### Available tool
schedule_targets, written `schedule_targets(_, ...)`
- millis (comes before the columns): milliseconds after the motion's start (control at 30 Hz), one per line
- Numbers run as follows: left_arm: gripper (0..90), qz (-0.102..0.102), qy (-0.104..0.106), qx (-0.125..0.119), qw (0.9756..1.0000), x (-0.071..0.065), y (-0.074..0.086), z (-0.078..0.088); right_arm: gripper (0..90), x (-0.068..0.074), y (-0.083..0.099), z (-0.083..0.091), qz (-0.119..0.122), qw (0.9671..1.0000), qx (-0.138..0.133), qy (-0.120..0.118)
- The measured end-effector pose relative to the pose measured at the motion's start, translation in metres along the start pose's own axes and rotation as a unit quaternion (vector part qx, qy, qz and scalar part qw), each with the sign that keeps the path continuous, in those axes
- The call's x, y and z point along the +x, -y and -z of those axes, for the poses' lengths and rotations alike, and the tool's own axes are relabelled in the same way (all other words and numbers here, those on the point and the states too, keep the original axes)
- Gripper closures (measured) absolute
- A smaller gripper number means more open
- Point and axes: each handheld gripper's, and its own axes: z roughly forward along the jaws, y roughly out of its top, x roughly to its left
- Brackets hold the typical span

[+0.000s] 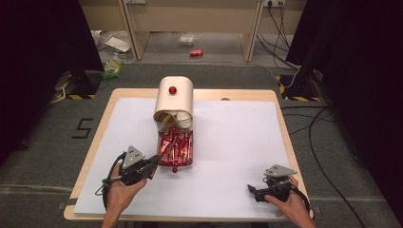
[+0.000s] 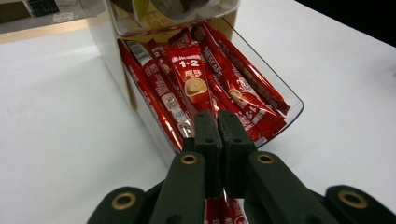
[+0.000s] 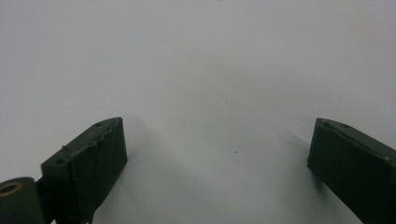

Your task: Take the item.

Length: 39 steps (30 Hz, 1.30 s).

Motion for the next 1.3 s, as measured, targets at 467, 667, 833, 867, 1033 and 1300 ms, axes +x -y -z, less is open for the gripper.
schedule_targets(467,86.6,0.006,-0.017,-0.006,0.9998,0.012,0.000,0.013,5.1,0.000,0.000,0.000,0.000,1.0000,0.000,0.000)
schedule_targets(667,86.6,0.013,-0.028,-0.009,0.9995,0.021,0.000,0.020,5.1,0.000,0.000,0.000,0.000,1.0000,0.000,0.000)
schedule_targets(833,86.6,0.019,-0.042,-0.013,0.9988,0.029,0.000,0.025,5.1,0.000,0.000,0.000,0.000,1.0000,0.000,0.000)
schedule_targets(867,86.6,0.019,-0.042,-0.013,0.9988,0.029,0.000,0.025,5.1,0.000,0.000,0.000,0.000,1.0000,0.000,0.000)
schedule_targets(1033,86.6,0.027,-0.051,-0.014,0.9982,0.036,0.003,0.026,5.1,0.000,0.000,0.000,-0.002,1.0000,0.001,-0.001)
schedule_targets(1300,86.6,0.035,-0.071,-0.017,0.9967,0.045,0.003,0.026,5.1,0.000,0.000,0.000,-0.001,1.0000,0.001,-0.001)
